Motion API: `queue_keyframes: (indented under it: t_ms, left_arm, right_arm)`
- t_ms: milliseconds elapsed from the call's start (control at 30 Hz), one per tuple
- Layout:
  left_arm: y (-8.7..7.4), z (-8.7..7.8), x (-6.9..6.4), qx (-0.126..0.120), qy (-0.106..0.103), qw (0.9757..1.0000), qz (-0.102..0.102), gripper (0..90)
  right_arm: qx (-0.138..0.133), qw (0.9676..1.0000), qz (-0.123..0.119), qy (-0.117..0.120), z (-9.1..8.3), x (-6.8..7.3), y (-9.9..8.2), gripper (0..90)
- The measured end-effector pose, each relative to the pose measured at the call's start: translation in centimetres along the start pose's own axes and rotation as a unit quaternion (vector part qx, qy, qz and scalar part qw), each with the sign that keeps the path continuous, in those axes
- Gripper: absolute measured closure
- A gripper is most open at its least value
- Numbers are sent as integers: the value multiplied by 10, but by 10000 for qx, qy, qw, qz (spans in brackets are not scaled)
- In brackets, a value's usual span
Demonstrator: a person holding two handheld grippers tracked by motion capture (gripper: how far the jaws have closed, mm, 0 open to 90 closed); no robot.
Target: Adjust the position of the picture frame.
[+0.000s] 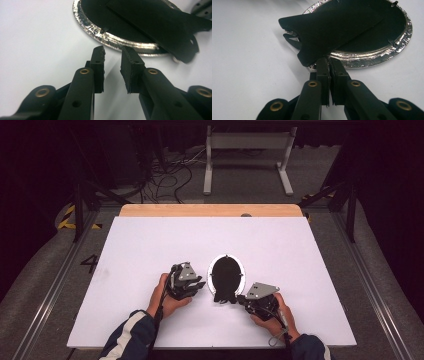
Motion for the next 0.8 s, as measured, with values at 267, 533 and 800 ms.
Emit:
queue_keyframes:
  t_ms: [267, 533, 800]
  left_arm:
    - [-8, -33, -4, -175, 171, 9994, 229, 594]
    - [-28, -69, -10, -493, 348, 9980, 208, 450]
    - [-63, -89, -12, -504, 572, 9971, -15, 295]
  right_arm:
    - [91, 9999, 9, 123, -3, 0, -1, 857]
    - [143, 9992, 135, 338, -10, -3, 0, 829]
    - [5, 9987, 225, 459, -19, -2, 10, 808]
Point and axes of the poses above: each handheld gripper's, and its own axes: z roughly forward along the jaws, y roughly out of its top, x roughly to its left, the point moved 10 cm from there along z, roughly forward along the jaws, and after that the axes turned 15 degrees about -y, right-handed, at the moved point
